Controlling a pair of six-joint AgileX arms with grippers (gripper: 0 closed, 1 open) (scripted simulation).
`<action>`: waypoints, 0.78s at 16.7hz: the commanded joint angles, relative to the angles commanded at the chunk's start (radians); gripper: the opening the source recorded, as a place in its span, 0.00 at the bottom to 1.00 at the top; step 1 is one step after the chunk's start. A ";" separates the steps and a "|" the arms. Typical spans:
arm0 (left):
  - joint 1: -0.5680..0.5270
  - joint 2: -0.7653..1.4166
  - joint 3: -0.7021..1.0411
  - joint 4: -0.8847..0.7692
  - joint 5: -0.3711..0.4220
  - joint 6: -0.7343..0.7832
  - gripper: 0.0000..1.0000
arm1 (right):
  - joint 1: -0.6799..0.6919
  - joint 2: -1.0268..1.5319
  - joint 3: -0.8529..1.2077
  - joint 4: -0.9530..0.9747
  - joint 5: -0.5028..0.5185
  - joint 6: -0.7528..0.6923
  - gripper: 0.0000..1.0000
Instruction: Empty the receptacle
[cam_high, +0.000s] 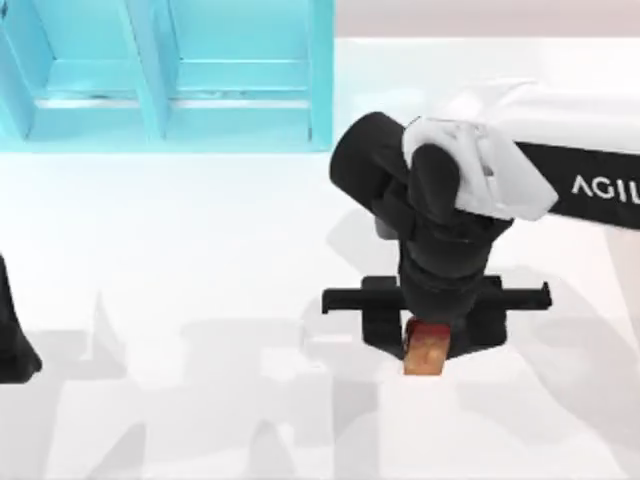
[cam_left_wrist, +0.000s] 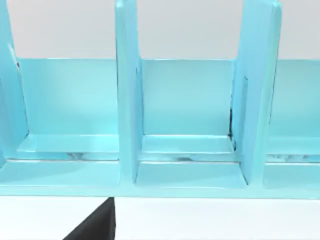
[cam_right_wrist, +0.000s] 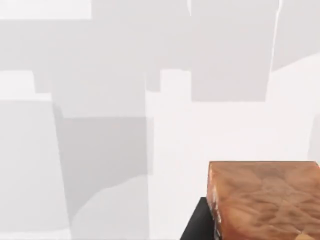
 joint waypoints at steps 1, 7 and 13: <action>0.000 0.000 0.000 0.000 0.000 0.000 1.00 | 0.025 -0.002 -0.004 0.014 0.001 0.025 0.00; 0.000 0.000 0.000 0.000 0.000 0.000 1.00 | 0.040 -0.004 -0.005 0.023 0.000 0.044 0.00; 0.000 0.000 0.000 0.000 0.000 0.000 1.00 | 0.042 0.041 -0.082 0.161 0.001 0.045 0.00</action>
